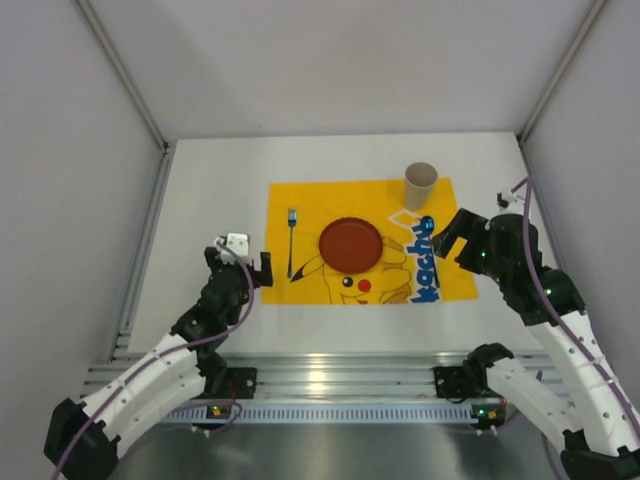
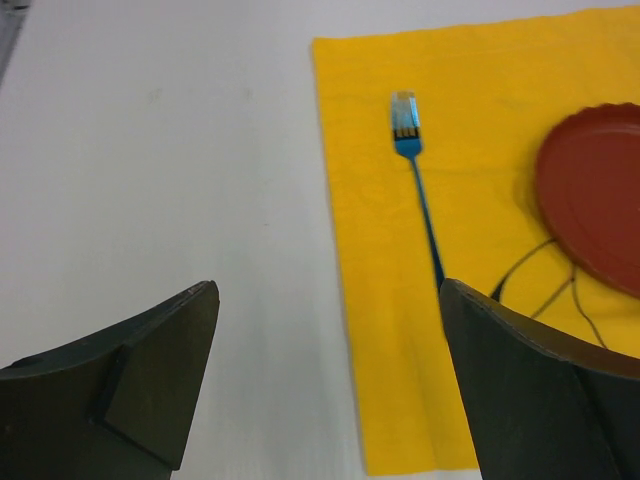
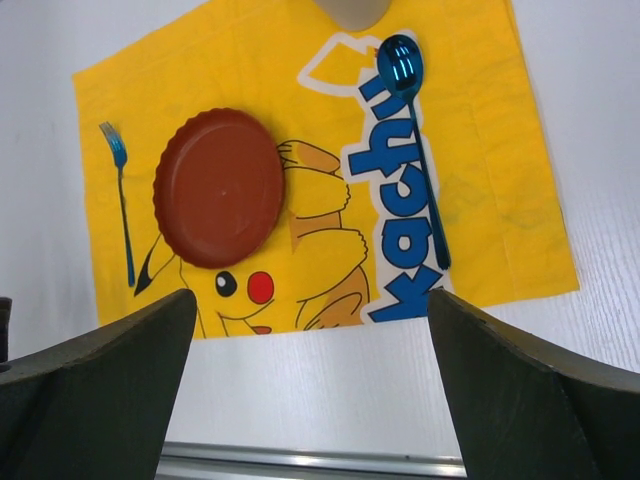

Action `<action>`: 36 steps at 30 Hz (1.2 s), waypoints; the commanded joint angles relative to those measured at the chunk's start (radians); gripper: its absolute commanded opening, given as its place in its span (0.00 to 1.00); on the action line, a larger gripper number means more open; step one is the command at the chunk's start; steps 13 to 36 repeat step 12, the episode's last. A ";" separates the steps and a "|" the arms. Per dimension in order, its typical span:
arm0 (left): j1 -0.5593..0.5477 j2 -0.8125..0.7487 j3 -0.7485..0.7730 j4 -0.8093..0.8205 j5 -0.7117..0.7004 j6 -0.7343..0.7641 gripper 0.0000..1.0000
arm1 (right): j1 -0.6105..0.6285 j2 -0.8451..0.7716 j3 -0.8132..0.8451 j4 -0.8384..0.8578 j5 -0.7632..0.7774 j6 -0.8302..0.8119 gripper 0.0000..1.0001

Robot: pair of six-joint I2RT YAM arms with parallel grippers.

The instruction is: Set the dinner table for one person

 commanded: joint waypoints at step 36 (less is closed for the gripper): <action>0.015 0.034 0.053 0.053 0.329 -0.028 0.97 | -0.005 -0.020 0.013 0.046 -0.024 -0.027 1.00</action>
